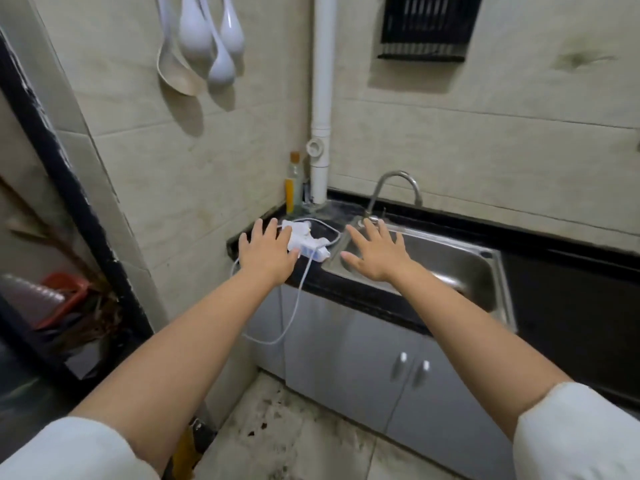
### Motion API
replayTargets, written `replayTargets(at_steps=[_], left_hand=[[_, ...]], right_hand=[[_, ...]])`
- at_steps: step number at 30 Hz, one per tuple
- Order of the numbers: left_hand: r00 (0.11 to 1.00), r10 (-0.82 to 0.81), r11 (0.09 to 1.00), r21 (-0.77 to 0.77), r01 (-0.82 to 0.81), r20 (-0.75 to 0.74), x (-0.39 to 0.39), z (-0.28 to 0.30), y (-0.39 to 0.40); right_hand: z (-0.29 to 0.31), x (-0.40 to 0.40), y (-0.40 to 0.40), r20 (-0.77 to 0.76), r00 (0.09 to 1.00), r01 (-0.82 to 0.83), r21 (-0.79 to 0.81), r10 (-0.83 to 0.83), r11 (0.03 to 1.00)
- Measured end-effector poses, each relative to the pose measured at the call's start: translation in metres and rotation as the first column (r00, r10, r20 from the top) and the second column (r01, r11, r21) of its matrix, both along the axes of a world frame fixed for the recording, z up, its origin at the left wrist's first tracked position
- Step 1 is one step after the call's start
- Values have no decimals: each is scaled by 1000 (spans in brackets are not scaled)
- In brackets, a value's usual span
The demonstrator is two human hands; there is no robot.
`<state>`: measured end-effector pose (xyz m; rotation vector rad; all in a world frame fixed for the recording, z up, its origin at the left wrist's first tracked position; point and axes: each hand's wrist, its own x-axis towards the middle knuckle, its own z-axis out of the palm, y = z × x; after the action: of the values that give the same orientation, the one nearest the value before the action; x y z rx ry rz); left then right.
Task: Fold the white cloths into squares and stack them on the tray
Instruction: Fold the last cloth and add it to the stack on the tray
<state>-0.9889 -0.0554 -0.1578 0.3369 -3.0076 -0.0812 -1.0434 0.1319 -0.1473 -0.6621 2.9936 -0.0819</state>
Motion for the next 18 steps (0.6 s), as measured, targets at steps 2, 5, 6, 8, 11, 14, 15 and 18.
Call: replayTargets(at_steps=[2, 5, 6, 8, 11, 14, 15, 18], left_hand=[[1000, -2, 1000, 7, 2, 14, -46, -13, -23], [999, -26, 1000, 16, 25, 43, -115, -34, -58], [998, -24, 999, 22, 23, 56, -136, -42, -69], [995, -4, 999, 40, 0, 101, -173, -60, -89], [982, -17, 998, 54, 7, 188, -218, -90, -107], [973, -50, 992, 122, 23, 227, -254, -119, -114], [967, -55, 986, 169, 13, 247, -264, -127, -113], [959, -32, 962, 269, -47, 283, -289, -149, -111]], right_hand=[[-13, -49, -23, 15, 1000, -1, 15, 1, 1000], [-33, -122, -58, 72, 997, 21, 31, -23, 999], [-40, -144, -68, 95, 995, 29, 33, -32, 999], [-52, -184, -86, 131, 991, 25, 38, -29, 999], [-74, -234, -101, 152, 988, 10, 39, -16, 999], [-101, -281, -113, 207, 978, -21, 25, 15, 999], [-111, -296, -117, 230, 973, -40, 22, 34, 999], [-139, -337, -132, 276, 956, -107, 5, 101, 994]])
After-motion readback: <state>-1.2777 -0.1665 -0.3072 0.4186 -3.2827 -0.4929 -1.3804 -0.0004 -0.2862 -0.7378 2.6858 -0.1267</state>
